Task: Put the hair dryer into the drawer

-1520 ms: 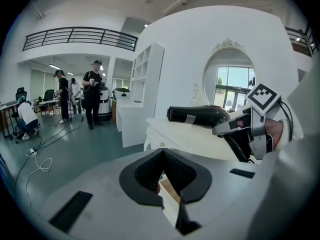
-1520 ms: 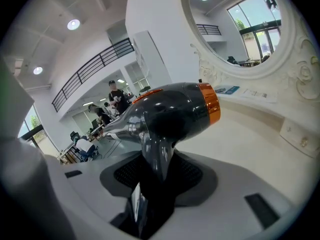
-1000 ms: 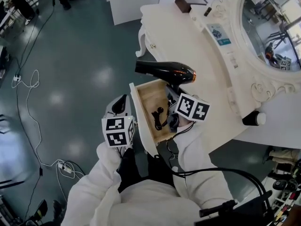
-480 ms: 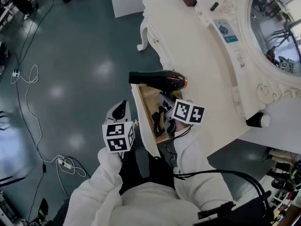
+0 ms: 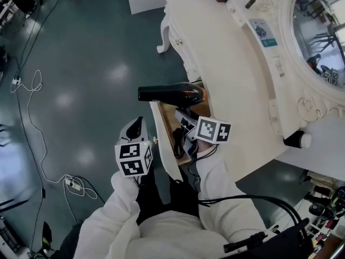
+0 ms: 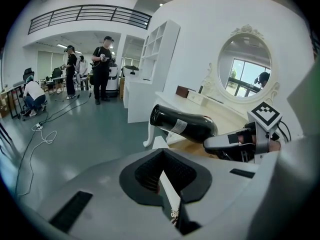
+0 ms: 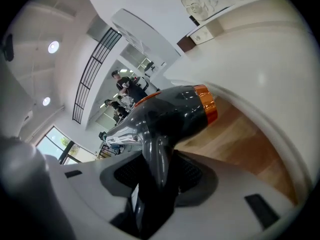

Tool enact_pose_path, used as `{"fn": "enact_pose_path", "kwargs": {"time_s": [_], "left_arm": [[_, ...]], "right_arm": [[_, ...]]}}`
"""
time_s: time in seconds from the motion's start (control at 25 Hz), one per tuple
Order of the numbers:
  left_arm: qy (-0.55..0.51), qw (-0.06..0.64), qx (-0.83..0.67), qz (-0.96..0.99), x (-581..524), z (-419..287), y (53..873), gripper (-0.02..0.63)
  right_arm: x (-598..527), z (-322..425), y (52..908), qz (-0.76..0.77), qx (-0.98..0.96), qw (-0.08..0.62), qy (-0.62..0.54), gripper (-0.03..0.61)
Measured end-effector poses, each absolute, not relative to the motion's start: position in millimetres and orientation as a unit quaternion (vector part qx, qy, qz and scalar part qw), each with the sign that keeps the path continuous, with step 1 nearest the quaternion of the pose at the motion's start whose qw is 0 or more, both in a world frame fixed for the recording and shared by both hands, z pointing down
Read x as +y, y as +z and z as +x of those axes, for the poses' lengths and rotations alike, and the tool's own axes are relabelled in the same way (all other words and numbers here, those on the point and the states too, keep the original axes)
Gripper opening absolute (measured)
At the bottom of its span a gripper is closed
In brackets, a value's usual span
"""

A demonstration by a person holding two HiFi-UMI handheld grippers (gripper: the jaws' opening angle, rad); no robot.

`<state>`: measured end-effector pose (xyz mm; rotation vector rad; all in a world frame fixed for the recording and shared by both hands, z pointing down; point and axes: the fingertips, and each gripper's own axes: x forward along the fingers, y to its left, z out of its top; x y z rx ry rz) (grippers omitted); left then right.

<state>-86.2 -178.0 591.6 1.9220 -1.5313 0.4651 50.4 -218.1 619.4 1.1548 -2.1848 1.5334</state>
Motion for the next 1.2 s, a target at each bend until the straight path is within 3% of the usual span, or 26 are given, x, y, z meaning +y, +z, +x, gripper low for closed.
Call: {"fn": "enact_pose_path", "kwargs": {"time_s": [0.4, 0.76, 1.2], "left_arm": [[0.184, 0.319, -0.578, 0.729, -179.0, -77.0, 601.4, -0.006], [0.194, 0.317, -0.571, 0.732, -177.6, -67.9, 607.5, -0.006], [0.206, 0.308, -0.555, 0.745, -176.9, -52.9, 610.5, -0.006]], "right_arm": [[-195.8, 66.8, 659.5, 0.405, -0.722, 0.163, 0.537, 0.229], [-194.0, 89.4, 678.2, 0.428, -0.689, 0.116, 0.574, 0.229], [-186.4, 113.2, 694.5, 0.495, -0.645, 0.146, 0.564, 0.229]]}}
